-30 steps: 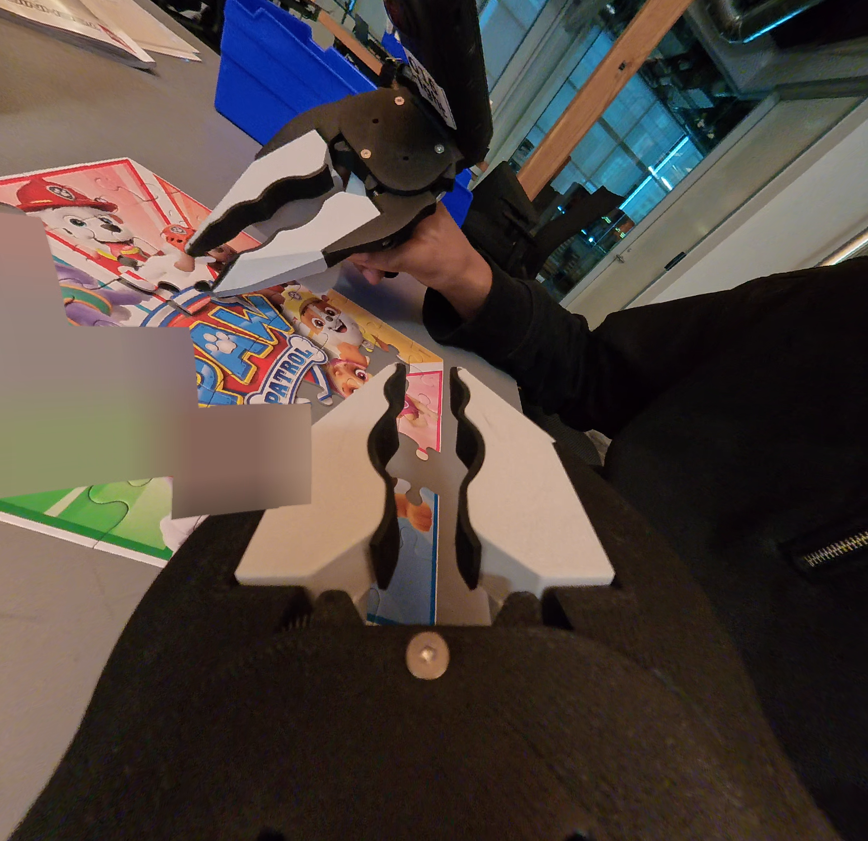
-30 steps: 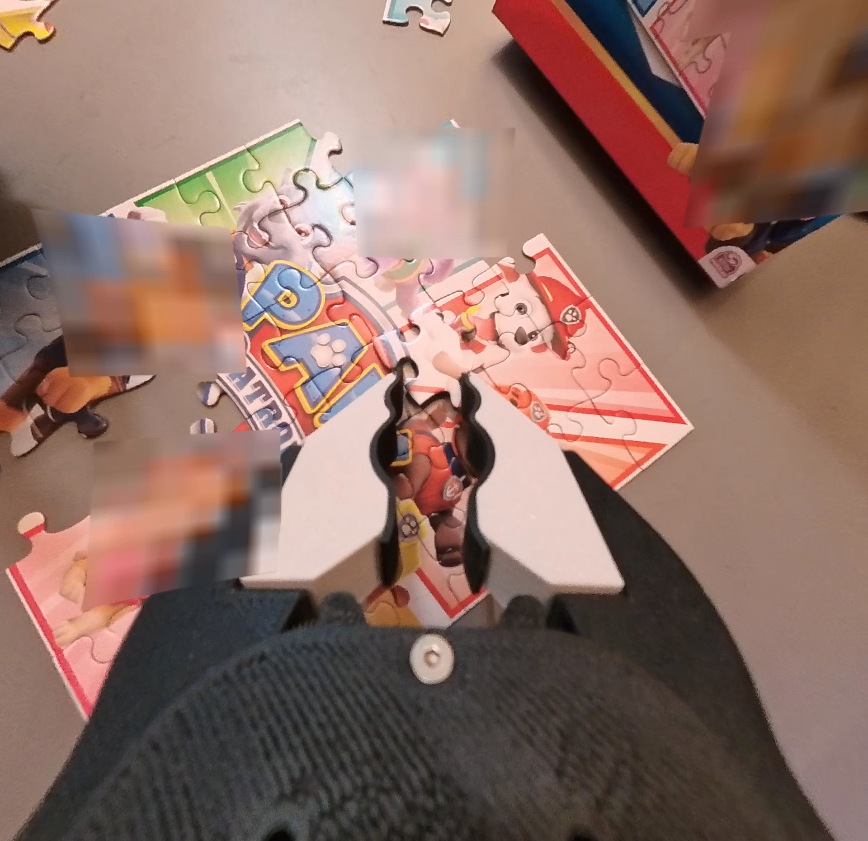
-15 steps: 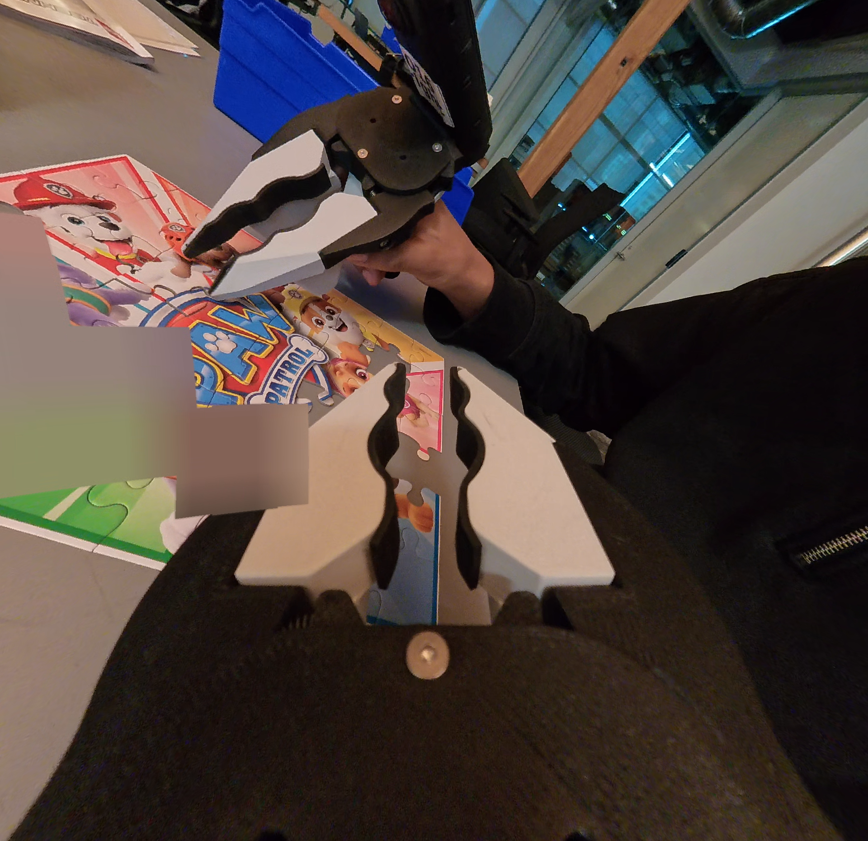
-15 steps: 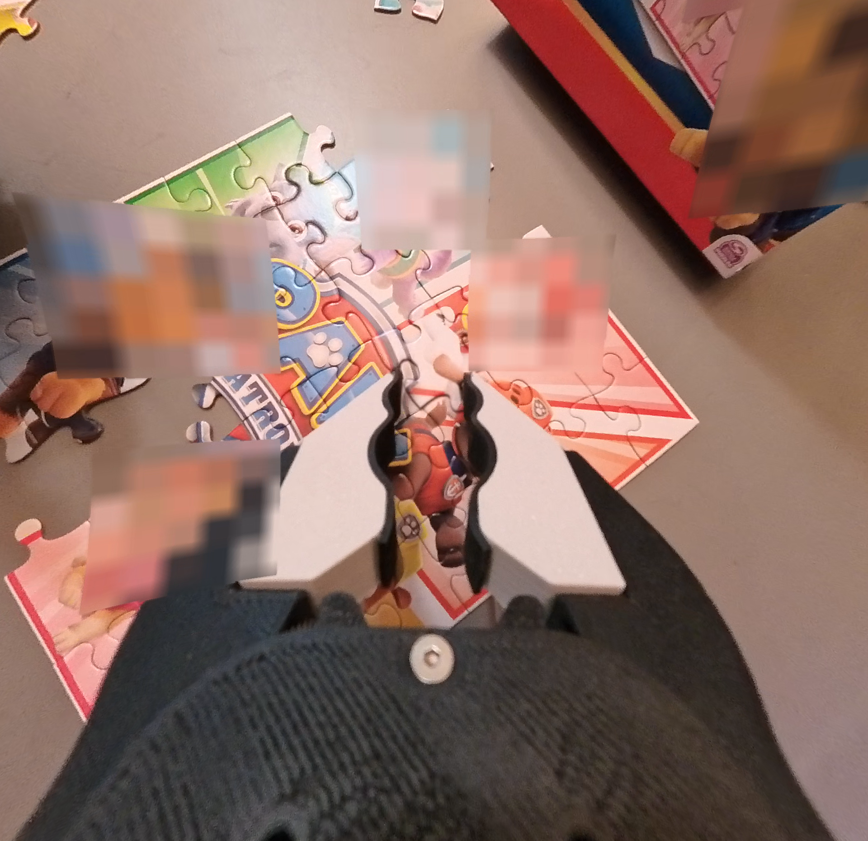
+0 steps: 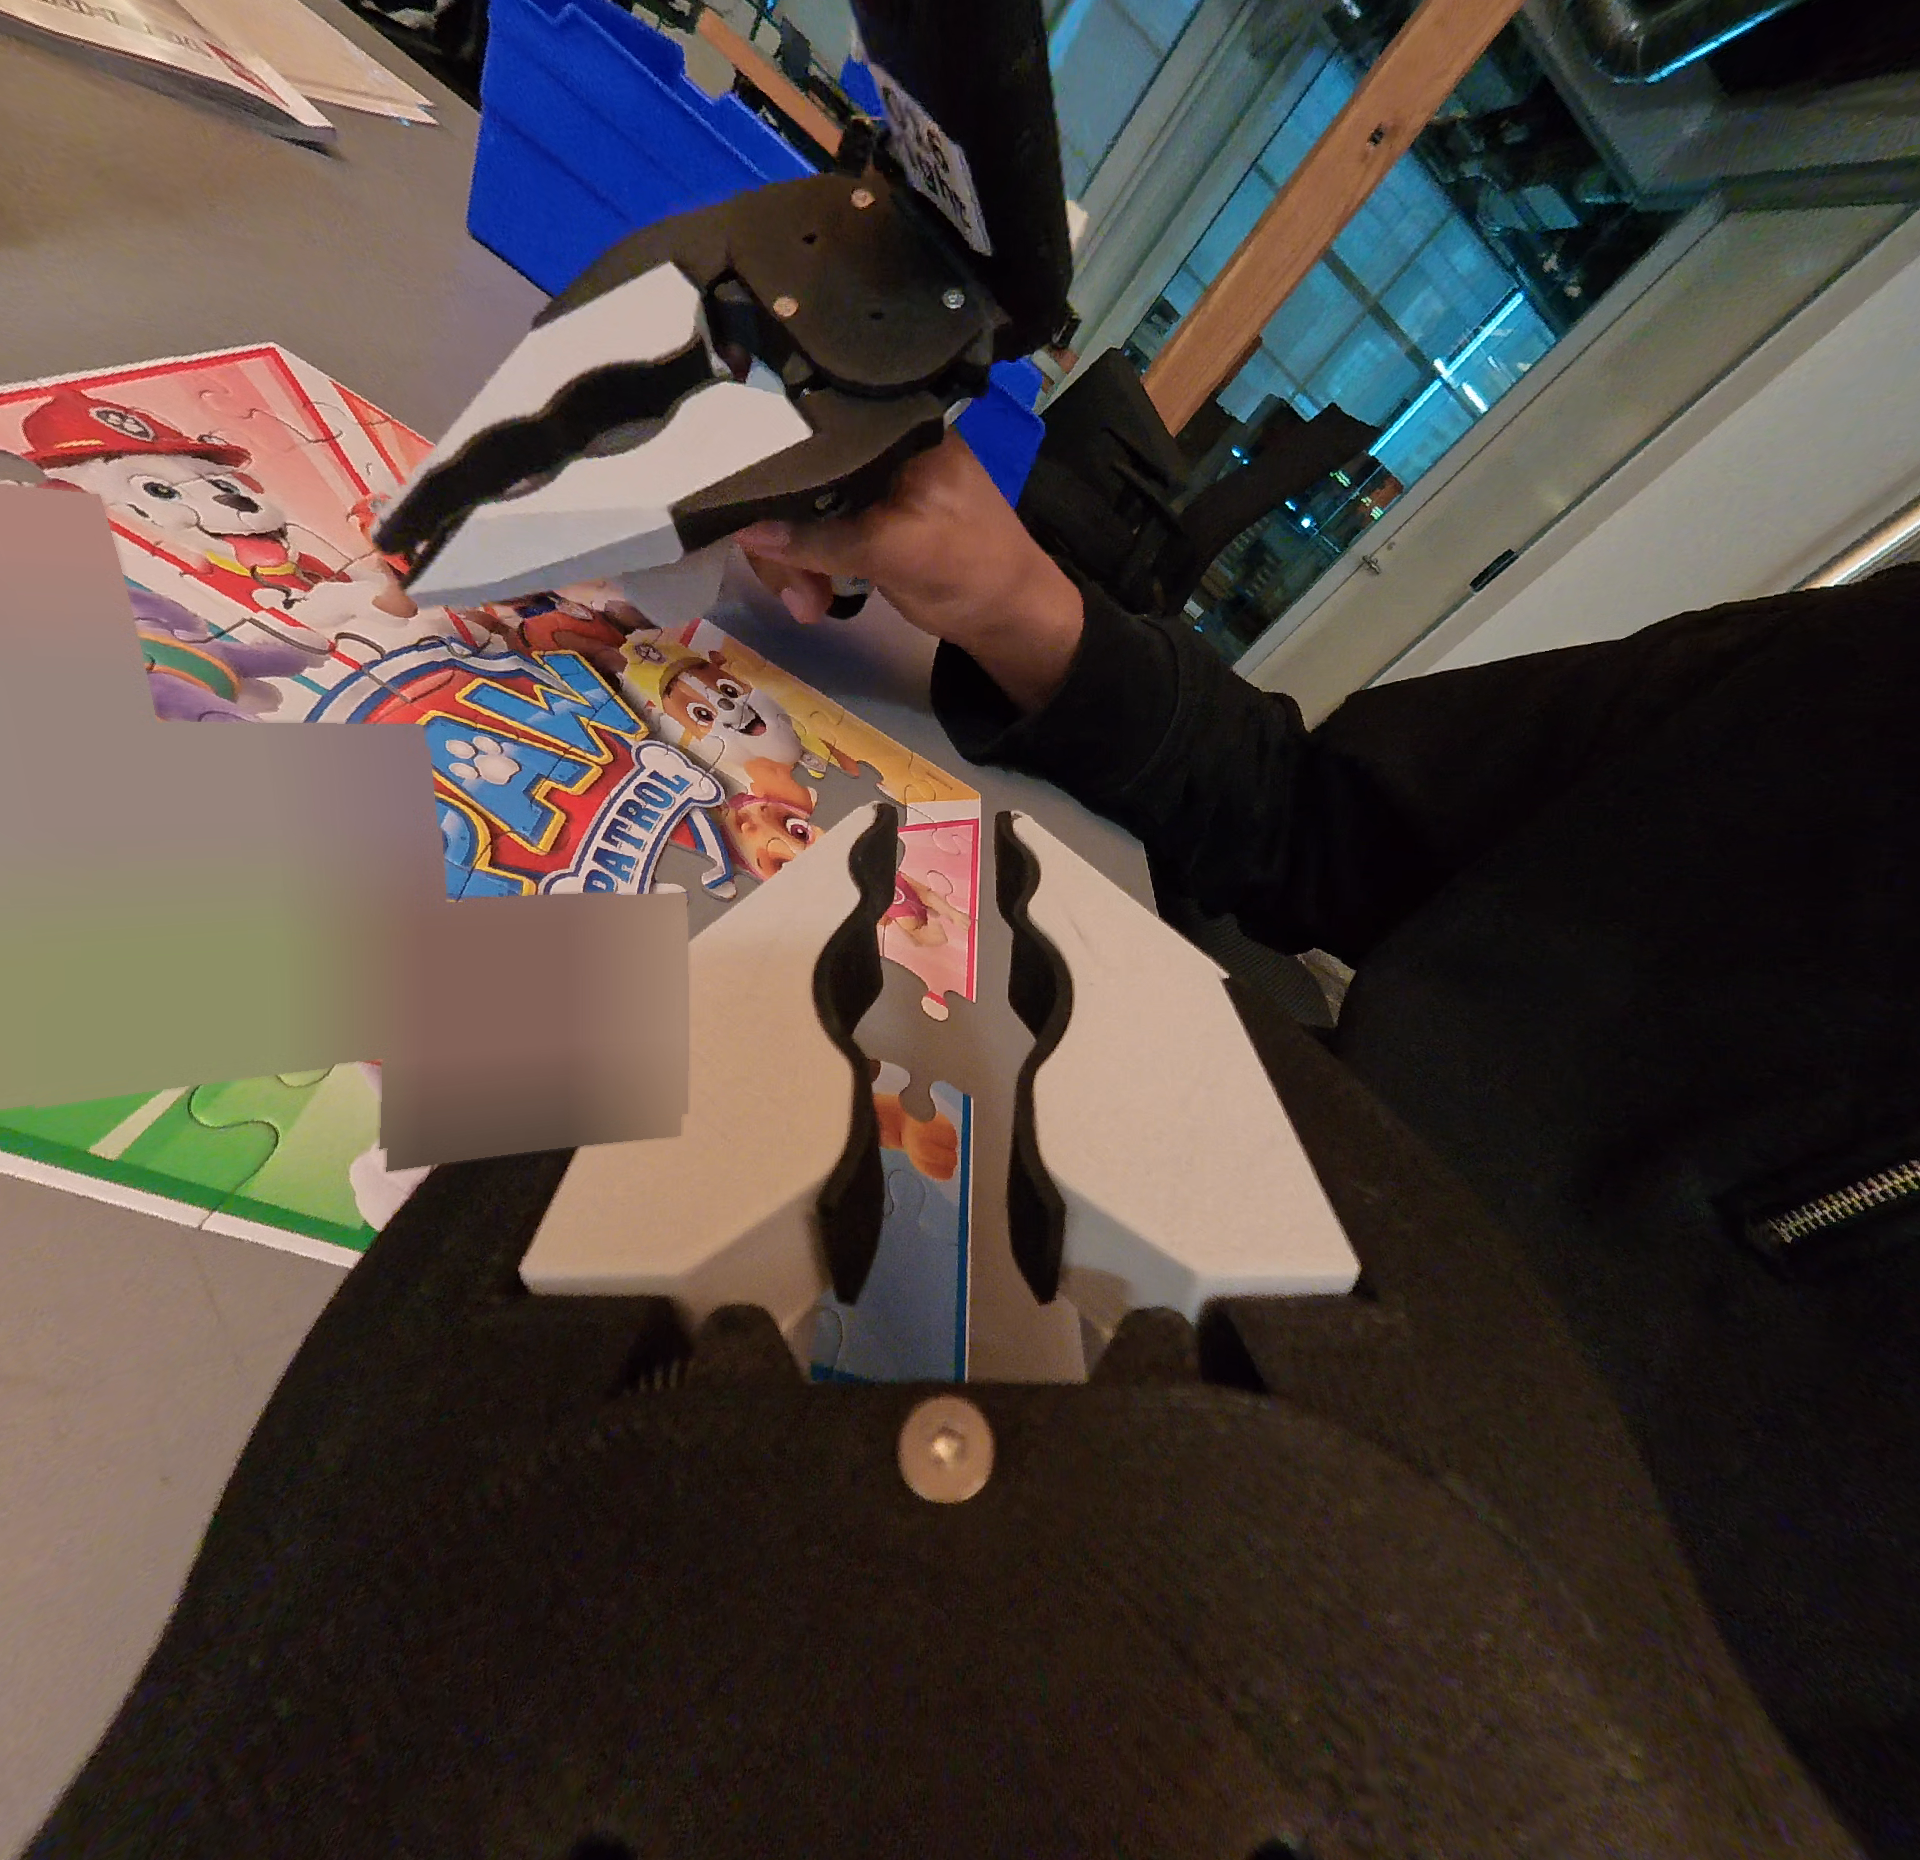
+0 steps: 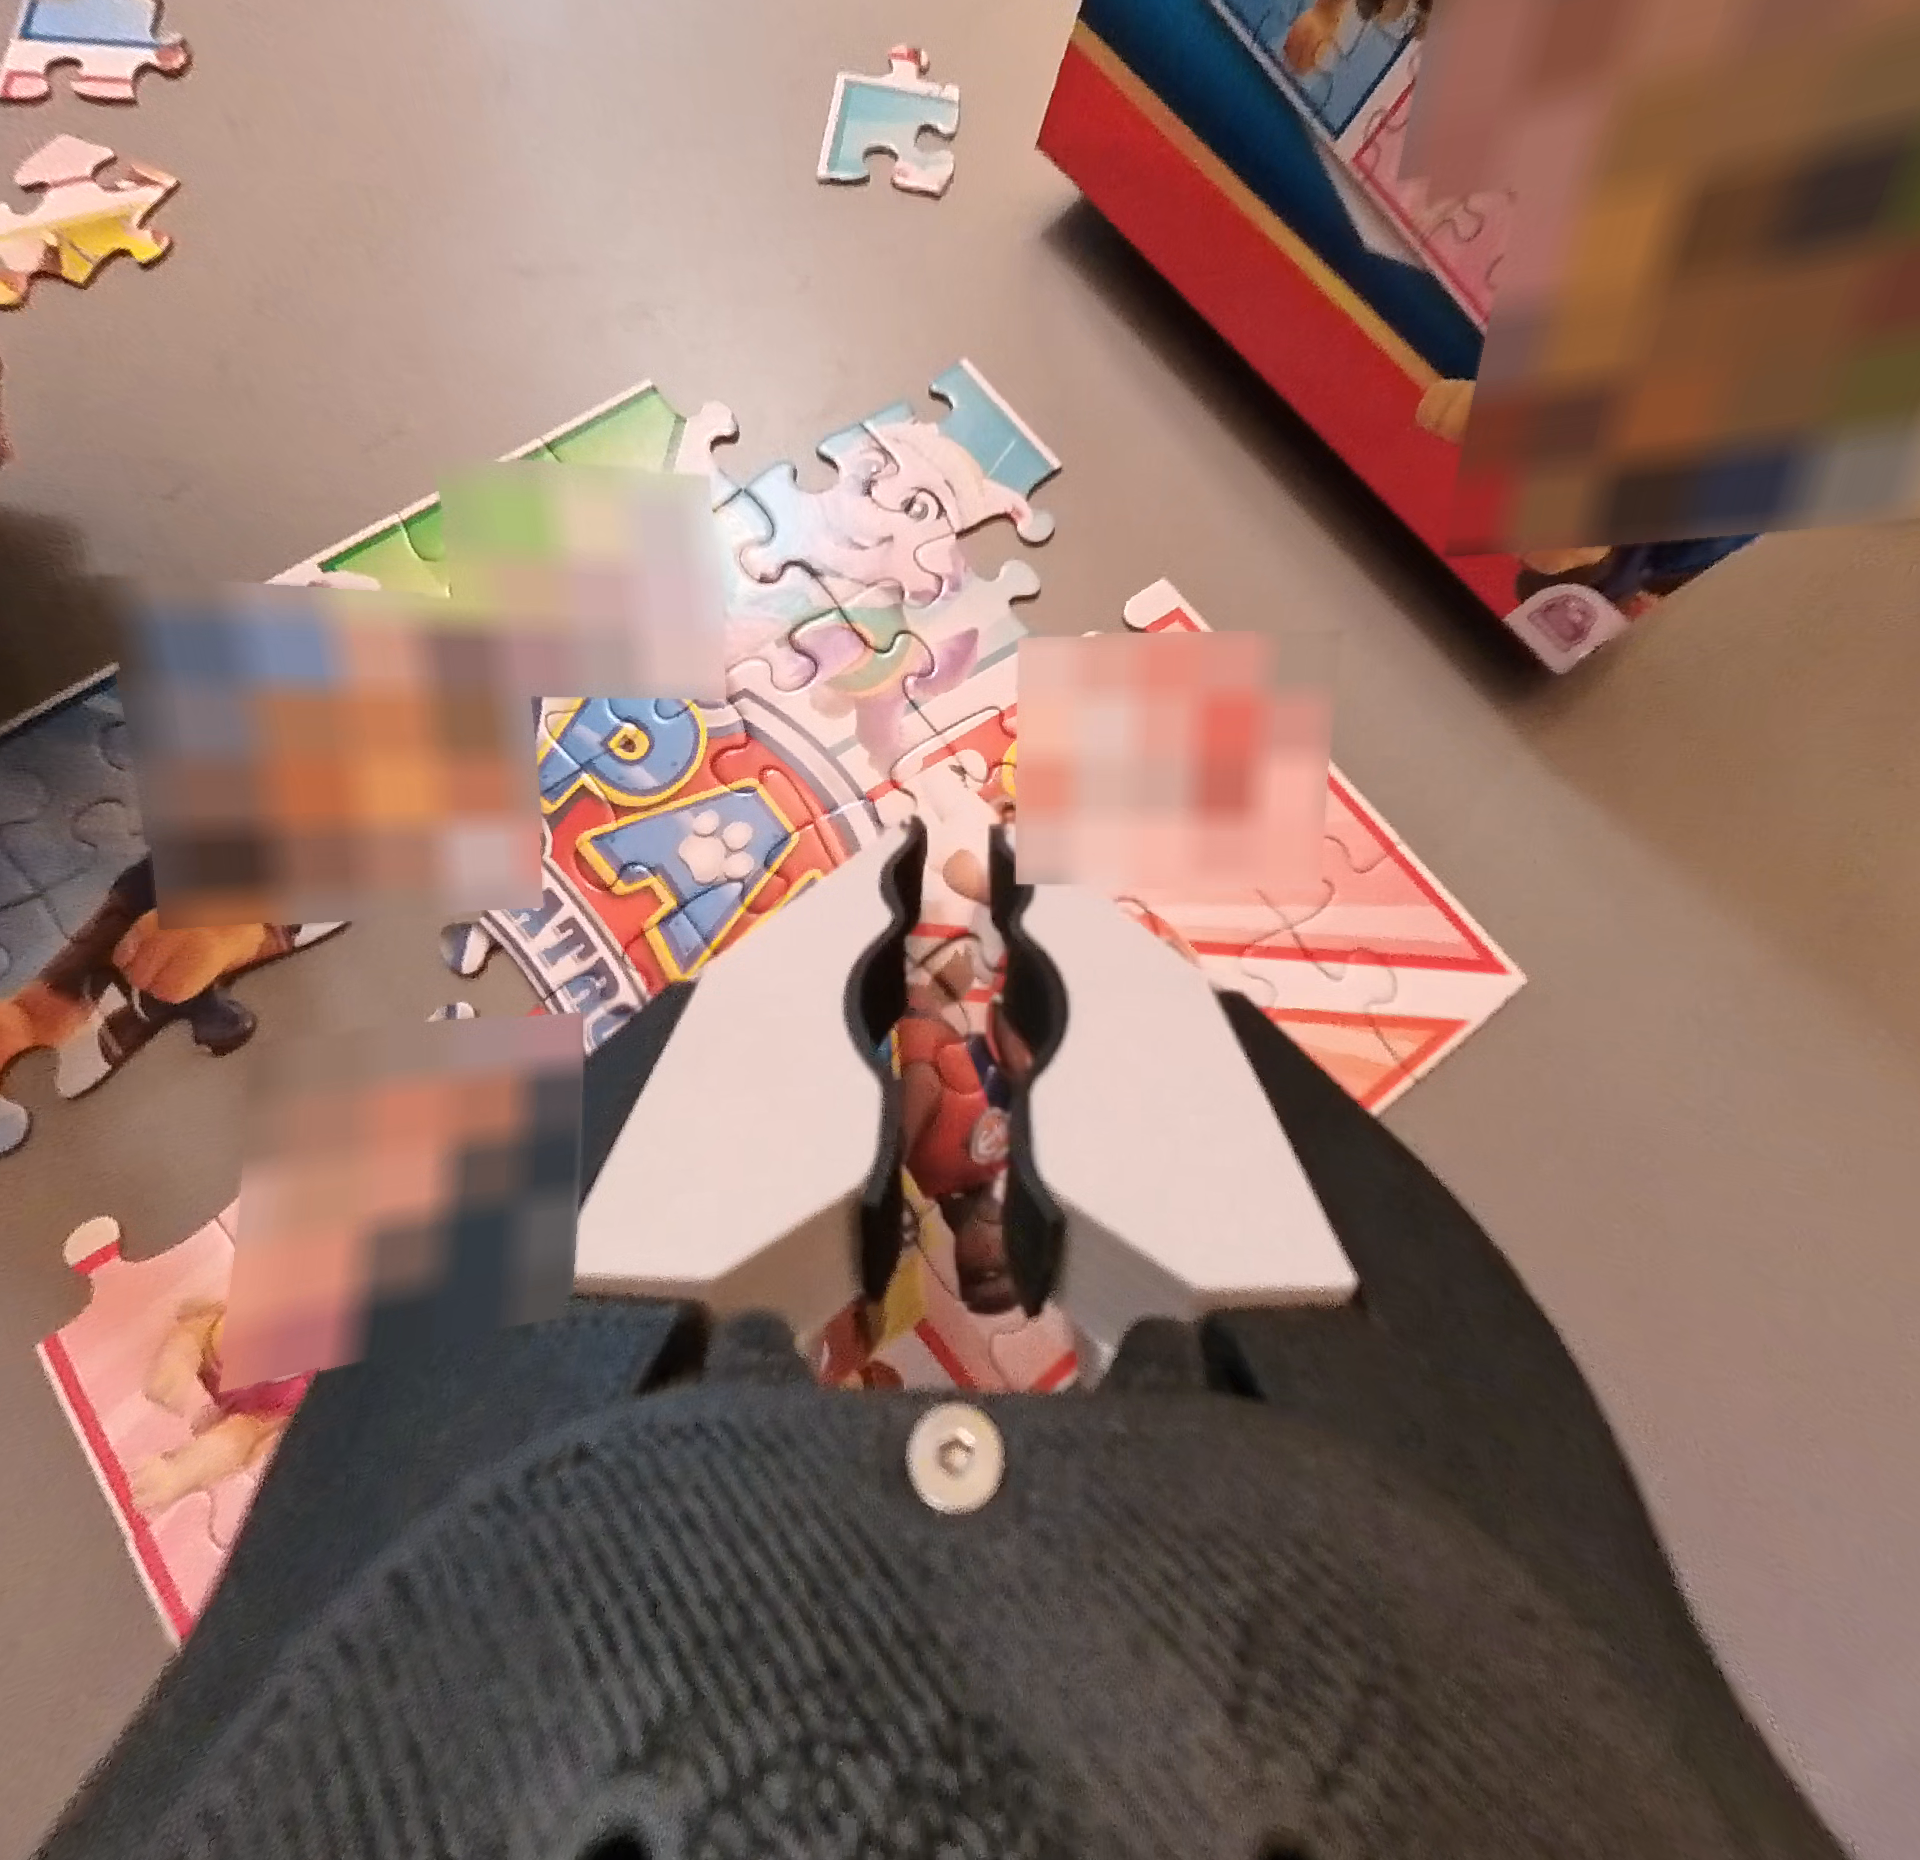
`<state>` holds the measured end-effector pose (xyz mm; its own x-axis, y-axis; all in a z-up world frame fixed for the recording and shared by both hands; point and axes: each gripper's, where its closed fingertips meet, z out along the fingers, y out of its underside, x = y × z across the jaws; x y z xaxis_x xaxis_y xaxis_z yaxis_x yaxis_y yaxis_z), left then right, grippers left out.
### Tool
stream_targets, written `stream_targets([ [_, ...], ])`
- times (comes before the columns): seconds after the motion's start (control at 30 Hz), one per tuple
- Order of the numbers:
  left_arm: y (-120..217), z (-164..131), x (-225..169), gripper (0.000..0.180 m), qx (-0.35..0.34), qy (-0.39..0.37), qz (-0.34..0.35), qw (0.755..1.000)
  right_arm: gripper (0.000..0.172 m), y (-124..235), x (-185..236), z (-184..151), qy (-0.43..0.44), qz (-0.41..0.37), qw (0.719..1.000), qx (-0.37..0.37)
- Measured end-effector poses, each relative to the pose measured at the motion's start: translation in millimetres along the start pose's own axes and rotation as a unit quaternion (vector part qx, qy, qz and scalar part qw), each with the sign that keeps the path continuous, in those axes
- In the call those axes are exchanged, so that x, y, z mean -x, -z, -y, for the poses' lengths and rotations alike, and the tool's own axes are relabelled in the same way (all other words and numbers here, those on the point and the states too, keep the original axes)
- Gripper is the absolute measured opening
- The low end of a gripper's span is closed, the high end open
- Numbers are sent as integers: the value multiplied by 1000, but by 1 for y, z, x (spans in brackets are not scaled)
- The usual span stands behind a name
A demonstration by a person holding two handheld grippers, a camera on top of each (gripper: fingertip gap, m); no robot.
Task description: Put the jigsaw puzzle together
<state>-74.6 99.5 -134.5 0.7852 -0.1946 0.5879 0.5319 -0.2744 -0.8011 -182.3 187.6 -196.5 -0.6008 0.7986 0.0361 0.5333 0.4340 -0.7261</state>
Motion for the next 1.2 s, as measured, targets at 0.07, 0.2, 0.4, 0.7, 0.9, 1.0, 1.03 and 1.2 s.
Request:
stream_targets([
  [0.07,0,0,0,17,0,0,-1,1000,8,-6,-1,-7,1,-3,1000,18],
  [0.2,-1,1,-1,17,0,-1,-2,1000,3,-6,-3,-5,2,-10,1000,18],
  [0.4,-1,1,-1,17,0,-1,-4,1000,1,-8,-6,-4,-7,-12,1000,14],
  [0.7,-2,2,-1,17,0,-2,-5,1000,0,-12,-9,3,-6,-18,1000,5],
  [0.9,-3,3,-1,17,0,-4,-5,1000,0,-19,-10,4,-14,-13,1000,10],
  [1.0,-2,4,-1,17,-2,-6,-4,1000,0,-7,-21,8,-7,-44,999,-5],
  [1.03,-2,4,-2,17,-3,-6,-5,1000,0,-1,-25,10,-12,-50,999,-15],
  [1.2,-1,5,-2,17,-7,-7,-4,1000,0,21,-32,10,-43,-28,997,-63],
])
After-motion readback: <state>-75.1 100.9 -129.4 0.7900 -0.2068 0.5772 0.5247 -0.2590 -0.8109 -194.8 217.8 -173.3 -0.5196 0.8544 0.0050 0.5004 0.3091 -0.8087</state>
